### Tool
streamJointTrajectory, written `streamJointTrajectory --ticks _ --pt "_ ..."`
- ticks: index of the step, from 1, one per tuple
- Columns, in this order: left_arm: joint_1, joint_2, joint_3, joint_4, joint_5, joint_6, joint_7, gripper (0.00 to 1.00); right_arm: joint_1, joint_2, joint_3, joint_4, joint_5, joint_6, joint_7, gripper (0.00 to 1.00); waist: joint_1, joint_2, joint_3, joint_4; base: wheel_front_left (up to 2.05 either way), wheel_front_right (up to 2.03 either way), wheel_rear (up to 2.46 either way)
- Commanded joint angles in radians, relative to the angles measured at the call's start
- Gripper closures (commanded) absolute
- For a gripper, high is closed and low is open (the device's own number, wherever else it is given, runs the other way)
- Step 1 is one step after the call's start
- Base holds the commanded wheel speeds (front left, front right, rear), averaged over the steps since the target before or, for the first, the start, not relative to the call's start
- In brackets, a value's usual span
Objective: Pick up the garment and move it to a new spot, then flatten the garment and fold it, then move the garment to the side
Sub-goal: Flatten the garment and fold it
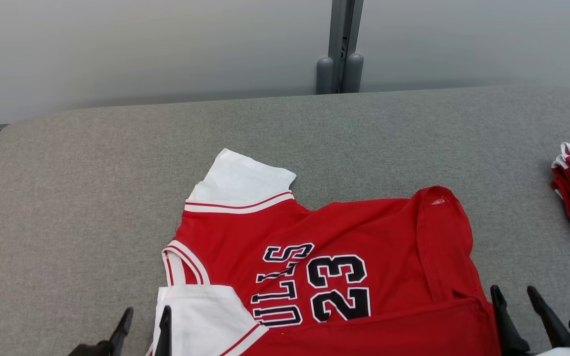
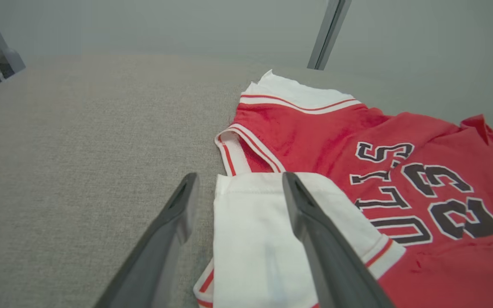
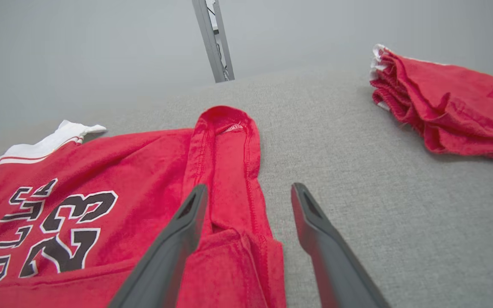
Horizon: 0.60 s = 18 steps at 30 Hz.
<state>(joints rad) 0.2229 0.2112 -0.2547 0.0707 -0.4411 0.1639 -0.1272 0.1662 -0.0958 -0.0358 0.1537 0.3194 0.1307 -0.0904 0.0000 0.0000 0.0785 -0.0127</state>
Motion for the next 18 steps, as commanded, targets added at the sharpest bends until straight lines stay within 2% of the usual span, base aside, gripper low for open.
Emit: streamJointTrajectory --ticks 1,6,18 --pt "-0.045 0.01 0.012 -0.015 0.017 0.008 -0.028 0.0 -0.026 0.005 -0.019 -0.051 -0.03 0.0 -0.005 0.0 0.0 0.0 -0.002 -0.001 0.0 0.0 0.0" --pt "-0.118 0.025 0.029 -0.037 0.038 0.019 -0.045 0.0 -0.052 0.022 -0.042 -0.163 -0.071 0.0 0.013 0.0 0.0 0.0 -0.008 0.002 0.0 0.0 0.0" --pt "-0.202 0.035 0.021 -0.052 0.036 0.006 -0.028 0.0 -0.061 0.041 -0.042 -0.239 -0.071 0.0 0.04 0.0 0.0 0.0 0.034 0.001 0.0 0.0 0.0"
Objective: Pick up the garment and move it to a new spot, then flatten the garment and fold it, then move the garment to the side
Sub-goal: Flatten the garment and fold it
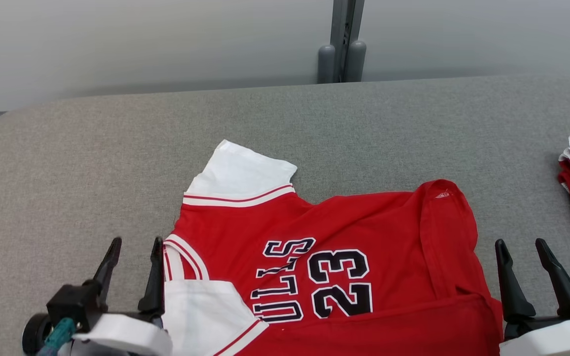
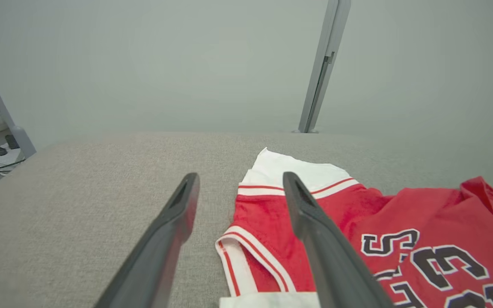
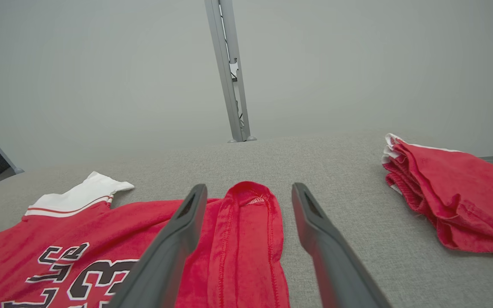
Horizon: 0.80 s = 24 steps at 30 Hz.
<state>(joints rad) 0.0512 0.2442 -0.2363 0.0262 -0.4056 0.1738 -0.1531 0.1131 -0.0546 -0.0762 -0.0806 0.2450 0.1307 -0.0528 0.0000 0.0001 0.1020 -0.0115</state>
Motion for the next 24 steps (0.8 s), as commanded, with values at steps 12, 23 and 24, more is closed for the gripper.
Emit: streamJointTrajectory --ticks 12,23,24 --pt "-0.488 0.006 -0.056 0.068 0.007 -0.128 0.101 0.0 -0.125 0.002 0.008 -0.049 0.009 0.0 -0.011 0.0 0.0 -0.0001 0.224 -0.025 0.0 0.0 0.0" --pt "-0.841 -0.01 -0.107 0.471 -0.028 -0.253 0.209 0.0 -0.222 0.002 0.043 -0.003 0.038 0.0 -0.058 0.0 0.0 -0.0001 0.362 -0.102 0.0 0.0 0.0" --pt "-0.855 -0.009 -0.112 0.514 -0.029 -0.258 0.216 0.0 -0.227 0.002 0.044 0.003 0.039 0.0 -0.063 0.0 0.0 -0.0001 0.366 -0.107 0.0 0.0 0.0"
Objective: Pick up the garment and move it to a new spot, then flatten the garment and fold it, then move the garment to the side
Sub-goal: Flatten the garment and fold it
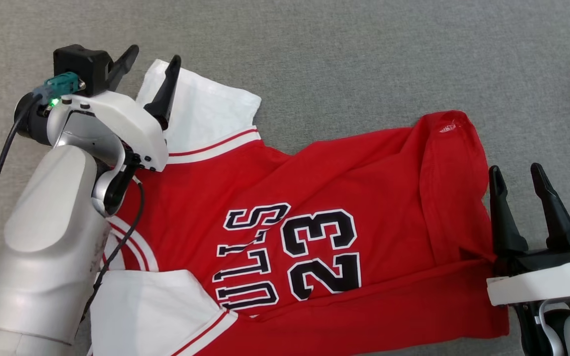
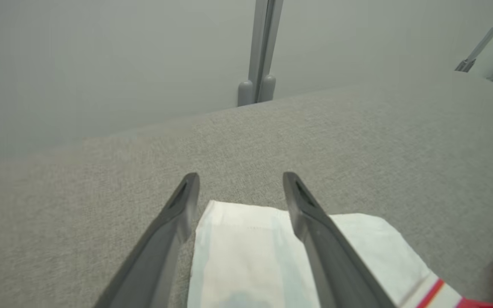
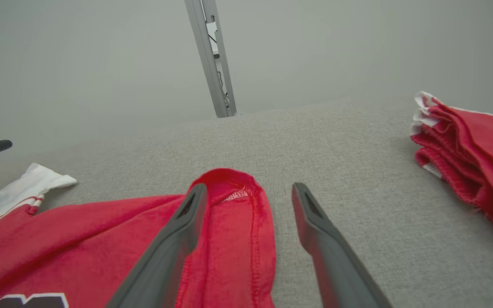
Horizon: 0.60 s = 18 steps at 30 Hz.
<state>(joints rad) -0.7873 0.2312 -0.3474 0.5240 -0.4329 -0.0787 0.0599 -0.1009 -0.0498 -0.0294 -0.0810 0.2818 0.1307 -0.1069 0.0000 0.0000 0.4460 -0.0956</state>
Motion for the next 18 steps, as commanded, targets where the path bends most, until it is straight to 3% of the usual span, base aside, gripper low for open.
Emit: streamJointTrajectory --ticks 1,5,10,11,12,18 --pt "-0.032 0.004 -0.005 0.055 -0.006 -0.009 0.011 0.0 -0.017 -0.003 -0.001 0.008 0.005 0.0 -0.012 0.0 0.0 0.0 0.026 -0.027 0.0 0.0 0.0" --pt "-0.087 -0.001 -0.011 0.221 -0.016 -0.009 0.057 0.0 -0.024 -0.003 -0.003 0.019 0.008 0.0 -0.017 0.0 0.0 0.0 0.033 -0.038 0.0 0.0 0.0" --pt "-0.115 -0.011 -0.015 0.304 -0.025 -0.014 0.068 0.0 -0.033 -0.003 -0.001 0.016 -0.001 0.0 0.004 0.0 0.0 0.0 0.036 -0.037 0.0 0.0 0.0" --pt "-0.122 -0.013 -0.017 0.317 -0.026 -0.017 0.061 0.26 -0.038 -0.003 0.0 0.014 -0.001 0.0 0.014 0.0 0.0 0.0 0.037 -0.036 0.0 0.0 0.0" --pt "-0.127 -0.015 -0.019 0.329 -0.026 -0.018 0.054 0.99 -0.044 -0.004 0.004 0.012 0.002 0.0 0.024 0.0 0.0 0.0 0.039 -0.035 0.0 0.0 0.0" --pt "-0.145 -0.039 -0.049 0.365 -0.017 -0.035 0.005 1.0 -0.109 -0.049 0.027 0.018 0.033 0.0 0.139 0.0 0.0 0.0 0.041 -0.013 0.0 0.0 0.0"
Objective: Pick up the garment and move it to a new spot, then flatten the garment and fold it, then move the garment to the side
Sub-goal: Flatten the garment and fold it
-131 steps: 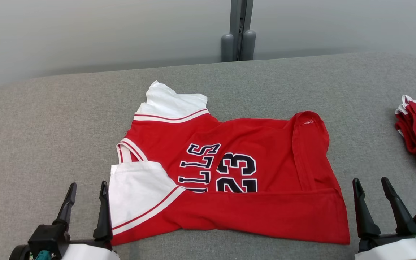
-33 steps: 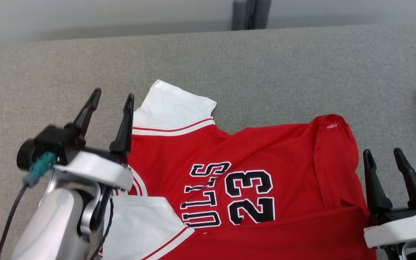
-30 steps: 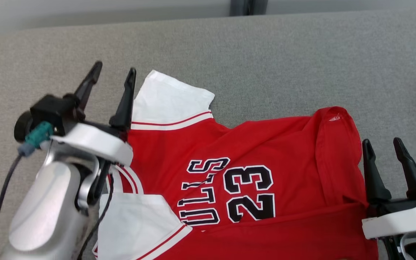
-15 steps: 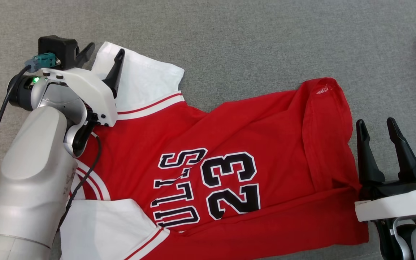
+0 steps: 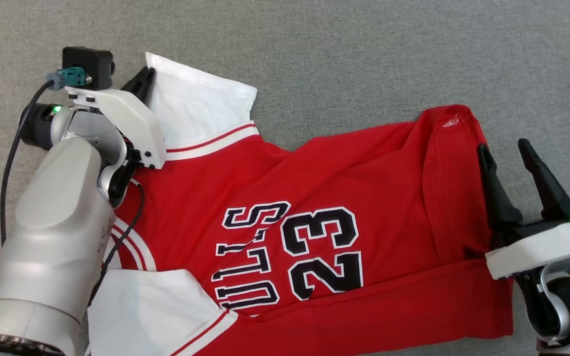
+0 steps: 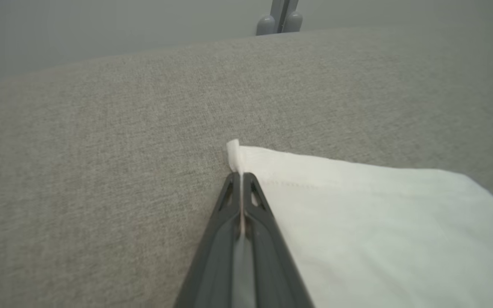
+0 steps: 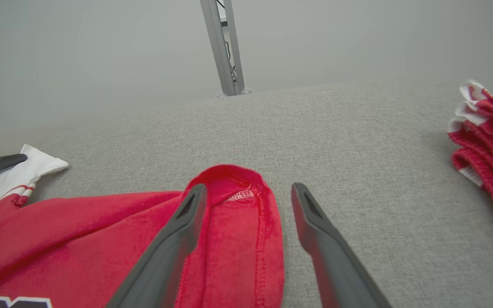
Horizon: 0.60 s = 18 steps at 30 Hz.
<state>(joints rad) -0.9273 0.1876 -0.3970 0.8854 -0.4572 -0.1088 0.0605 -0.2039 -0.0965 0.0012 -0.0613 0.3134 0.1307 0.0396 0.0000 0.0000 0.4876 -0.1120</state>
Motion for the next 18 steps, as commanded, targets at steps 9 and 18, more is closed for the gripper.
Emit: streamJointTrajectory --ticks 9,18 --pt "0.009 -0.053 -0.054 0.027 -0.005 -0.016 -0.059 1.0 -0.145 -0.067 0.036 0.029 0.056 0.0 0.221 0.0 0.0 0.0 0.005 0.062 0.0 0.0 0.0" --pt "-0.006 -0.069 -0.095 0.038 -0.024 -0.022 -0.1 1.0 -0.239 -0.078 0.01 0.132 0.037 0.0 0.396 0.0 0.0 0.0 0.016 0.092 0.0 0.0 0.0"
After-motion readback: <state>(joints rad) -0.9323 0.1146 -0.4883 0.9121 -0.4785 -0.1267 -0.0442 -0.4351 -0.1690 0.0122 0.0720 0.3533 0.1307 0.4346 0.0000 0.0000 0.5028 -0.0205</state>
